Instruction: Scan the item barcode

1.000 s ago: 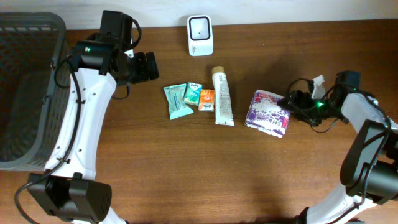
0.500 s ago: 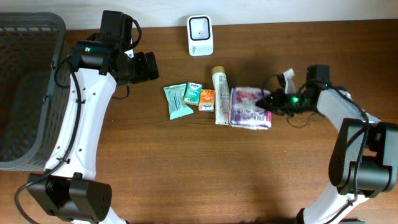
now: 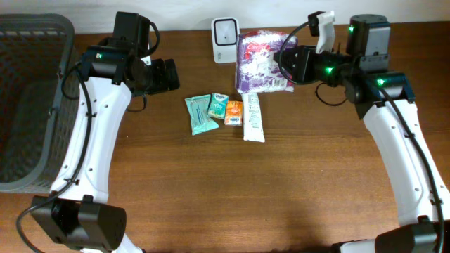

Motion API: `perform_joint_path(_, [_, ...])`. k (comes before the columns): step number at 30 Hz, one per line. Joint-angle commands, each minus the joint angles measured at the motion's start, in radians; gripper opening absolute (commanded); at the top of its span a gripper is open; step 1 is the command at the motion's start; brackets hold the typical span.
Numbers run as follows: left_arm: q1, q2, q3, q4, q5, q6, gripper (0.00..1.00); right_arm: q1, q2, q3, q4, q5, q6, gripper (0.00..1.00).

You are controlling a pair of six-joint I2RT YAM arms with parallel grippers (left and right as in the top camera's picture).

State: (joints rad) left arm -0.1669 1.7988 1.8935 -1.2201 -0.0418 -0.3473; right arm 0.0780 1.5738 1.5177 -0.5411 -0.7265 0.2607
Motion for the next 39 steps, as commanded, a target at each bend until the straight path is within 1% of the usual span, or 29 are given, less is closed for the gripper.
perform_joint_path(1, [0.003, 0.002, 0.004, -0.001, -0.007, 0.005, 0.99, 0.050, -0.003, 0.015, 0.007, 0.000, 0.033, 0.04])
perform_joint_path(7, [0.002, 0.002, 0.004, -0.001, -0.007, 0.005, 0.99, 0.161, 0.015, 0.015, 0.006, 0.003, 0.037, 0.04])
perform_joint_path(15, [0.002, 0.002, 0.004, -0.002, -0.007, 0.005, 0.99, 0.163, 0.041, 0.015, -0.008, 0.007, 0.037, 0.04])
perform_joint_path(18, [0.002, 0.002, 0.004, -0.001, -0.007, 0.005, 0.99, 0.163, 0.041, 0.015, -0.021, 0.057, 0.037, 0.04])
perform_joint_path(19, [0.002, 0.002, 0.004, -0.002, -0.007, 0.005, 0.99, 0.163, 0.041, 0.015, -0.041, 0.110, 0.037, 0.04])
perform_joint_path(20, [0.002, 0.002, 0.004, -0.002, -0.007, 0.005, 0.99, 0.163, 0.041, 0.015, -0.079, 0.215, 0.037, 0.04])
perform_joint_path(22, [0.002, 0.002, 0.004, -0.002, -0.007, 0.005, 0.99, 0.163, 0.041, 0.015, -0.201, 0.584, 0.037, 0.04])
perform_joint_path(24, [0.002, 0.002, 0.004, -0.001, -0.007, 0.005, 0.99, 0.163, 0.043, 0.014, -0.348, 1.008, 0.037, 0.04])
perform_joint_path(25, [0.002, 0.002, 0.004, -0.002, -0.007, 0.005, 0.99, 0.163, 0.044, 0.013, -0.385, 1.105, 0.037, 0.04])
perform_joint_path(27, [0.002, 0.002, 0.004, -0.001, -0.007, 0.005, 0.99, 0.162, 0.054, 0.006, -0.436, 1.229, 0.037, 0.04])
perform_joint_path(32, [0.002, 0.002, 0.004, -0.001, -0.007, 0.005, 0.99, 0.120, 0.156, -0.114, -0.458, 1.497, 0.037, 0.04])
perform_joint_path(35, [0.002, 0.002, 0.004, -0.001, -0.007, 0.005, 0.99, 0.059, 0.250, -0.123, -0.461, 1.520, 0.037, 0.04])
perform_joint_path(37, [0.002, 0.002, 0.004, -0.001, -0.007, 0.005, 0.99, 0.052, 0.293, -0.123, -0.454, 1.472, 0.036, 0.15])
perform_joint_path(38, [0.002, 0.002, 0.004, -0.001, -0.007, 0.005, 0.99, 0.059, 0.303, -0.123, -0.444, 1.409, 0.036, 0.23])
perform_joint_path(39, [0.002, 0.002, 0.004, -0.001, -0.007, 0.005, 0.99, 0.069, 0.306, -0.123, -0.427, 1.326, 0.036, 0.35])
